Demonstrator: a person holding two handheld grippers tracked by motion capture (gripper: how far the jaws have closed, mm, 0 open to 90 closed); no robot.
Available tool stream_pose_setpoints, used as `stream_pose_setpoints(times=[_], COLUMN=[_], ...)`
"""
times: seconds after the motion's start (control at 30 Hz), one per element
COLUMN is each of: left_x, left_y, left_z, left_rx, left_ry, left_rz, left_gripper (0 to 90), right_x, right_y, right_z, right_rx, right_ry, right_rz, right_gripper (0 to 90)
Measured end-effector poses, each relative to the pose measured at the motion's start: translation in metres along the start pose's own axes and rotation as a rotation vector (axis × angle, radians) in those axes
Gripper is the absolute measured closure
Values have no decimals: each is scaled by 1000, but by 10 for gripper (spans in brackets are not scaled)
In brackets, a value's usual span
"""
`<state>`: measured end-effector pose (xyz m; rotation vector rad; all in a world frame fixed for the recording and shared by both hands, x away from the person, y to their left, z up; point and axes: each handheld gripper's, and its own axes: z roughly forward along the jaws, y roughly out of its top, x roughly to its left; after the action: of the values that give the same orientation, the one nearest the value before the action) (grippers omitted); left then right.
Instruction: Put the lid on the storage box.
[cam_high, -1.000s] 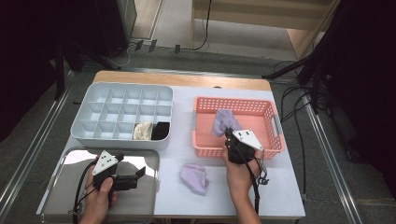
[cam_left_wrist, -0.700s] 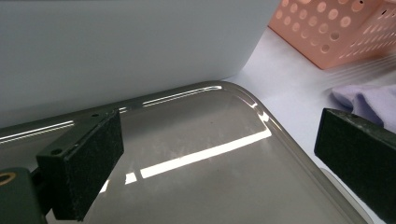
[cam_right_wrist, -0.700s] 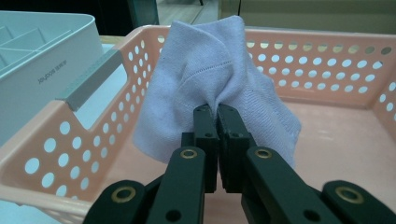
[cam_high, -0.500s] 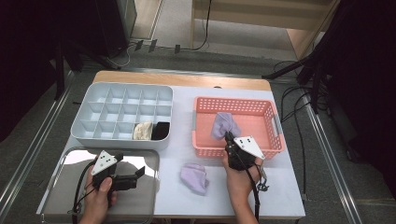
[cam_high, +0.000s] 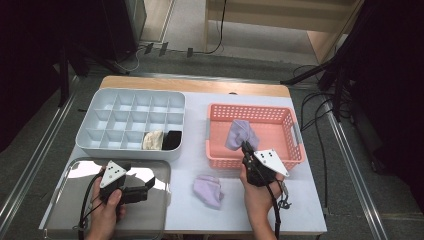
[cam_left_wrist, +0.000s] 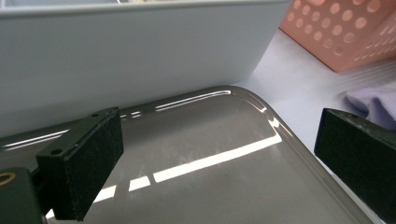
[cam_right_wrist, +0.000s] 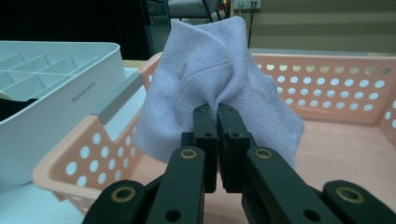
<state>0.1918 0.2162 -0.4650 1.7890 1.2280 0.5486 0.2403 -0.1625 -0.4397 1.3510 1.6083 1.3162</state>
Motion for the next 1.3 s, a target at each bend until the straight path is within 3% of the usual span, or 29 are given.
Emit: stream_pose_setpoints(times=[0.3, 0.47, 1.07, 1.3], left_x=[-5, -9, -32, -36], left_y=[2, 4, 4, 3], left_z=[0, -1, 2, 3], left_rx=[13, 13, 7, 7], left_ry=[32, 28, -43, -64], left_rz=[28, 27, 54, 53], left_gripper=[19, 19, 19, 19], right_x=[6, 12, 27, 30], right_y=[4, -1, -21, -33], right_z=[-17, -28, -62, -75], right_rx=[-16, -10, -1, 26], right_ry=[21, 32, 62, 76], right_rz=[2, 1, -15, -13], right_gripper=[879, 880, 880, 879])
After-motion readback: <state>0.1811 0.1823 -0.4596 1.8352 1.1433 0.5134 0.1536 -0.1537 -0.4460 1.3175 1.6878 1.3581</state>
